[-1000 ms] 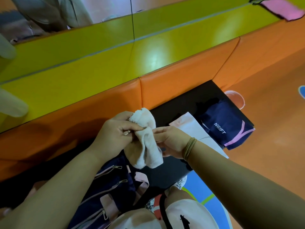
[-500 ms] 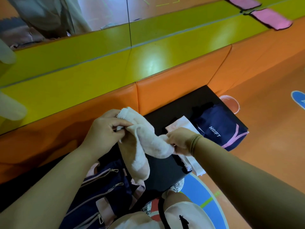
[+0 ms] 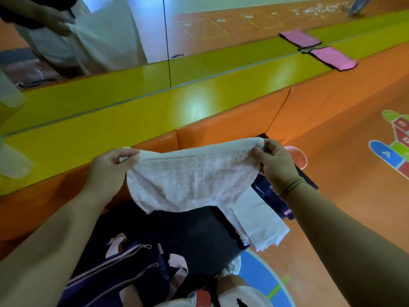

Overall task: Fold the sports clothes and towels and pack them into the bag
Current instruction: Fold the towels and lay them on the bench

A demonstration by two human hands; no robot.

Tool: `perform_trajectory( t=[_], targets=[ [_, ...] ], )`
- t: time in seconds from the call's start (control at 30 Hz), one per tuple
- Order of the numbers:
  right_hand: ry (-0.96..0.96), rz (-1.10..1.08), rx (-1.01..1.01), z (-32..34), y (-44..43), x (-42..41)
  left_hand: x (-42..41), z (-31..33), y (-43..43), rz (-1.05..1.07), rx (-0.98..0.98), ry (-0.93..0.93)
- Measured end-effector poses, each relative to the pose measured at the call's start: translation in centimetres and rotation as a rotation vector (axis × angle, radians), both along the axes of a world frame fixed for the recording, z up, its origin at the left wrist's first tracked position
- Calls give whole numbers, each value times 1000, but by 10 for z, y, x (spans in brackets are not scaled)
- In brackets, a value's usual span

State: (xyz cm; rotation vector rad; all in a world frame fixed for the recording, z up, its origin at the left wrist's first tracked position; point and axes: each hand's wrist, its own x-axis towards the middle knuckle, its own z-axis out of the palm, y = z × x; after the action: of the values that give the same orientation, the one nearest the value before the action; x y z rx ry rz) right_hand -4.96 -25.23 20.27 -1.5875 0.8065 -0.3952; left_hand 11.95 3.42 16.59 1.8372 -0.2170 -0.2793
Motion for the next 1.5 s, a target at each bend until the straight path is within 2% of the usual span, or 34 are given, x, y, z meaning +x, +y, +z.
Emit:
perform_trajectory(
  t=[0.13, 0.33, 0.47, 0.6, 0.8, 0.93, 1.03, 1.13, 1.2, 1.27, 1.4, 1.5],
  targets=[
    [-8, -32, -88, 16, -7, 1, 7, 24, -4, 55, -110, 31],
    [-90, -157, -107, 49, -13, 11, 20, 64, -10, 105, -125, 5],
    [-187, -215, -154, 73, -16, 15, 25, 86, -12, 106, 10, -91],
    [-282, -268, -244, 97, -16, 17, 31, 98, -7, 8, 197, -159],
    [-299, -301, -296, 105, -20, 18, 28, 103, -13, 97, 257, -228],
    [-285, -320, -276, 106, -23, 14, 33, 101, -19, 145, 63, -88],
    [-306, -324, -266, 109, -25, 11, 31, 107, -22, 178, -188, 71],
    [-317, -327, -268, 110, -28, 8, 30, 117, -22, 198, -527, 227],
    [-325, -326, -283, 112, -28, 7, 31, 123, -24, 188, -699, 249],
    [-354, -312, -293, 115, -26, 7, 31, 129, -26, 199, -757, 195],
    [-412, -314, -317, 121, -25, 8, 32, 135, -26, 177, -481, -93],
    [-431, -315, -315, 125, -27, 7, 34, 137, -23, 96, -351, -97]
  ],
)
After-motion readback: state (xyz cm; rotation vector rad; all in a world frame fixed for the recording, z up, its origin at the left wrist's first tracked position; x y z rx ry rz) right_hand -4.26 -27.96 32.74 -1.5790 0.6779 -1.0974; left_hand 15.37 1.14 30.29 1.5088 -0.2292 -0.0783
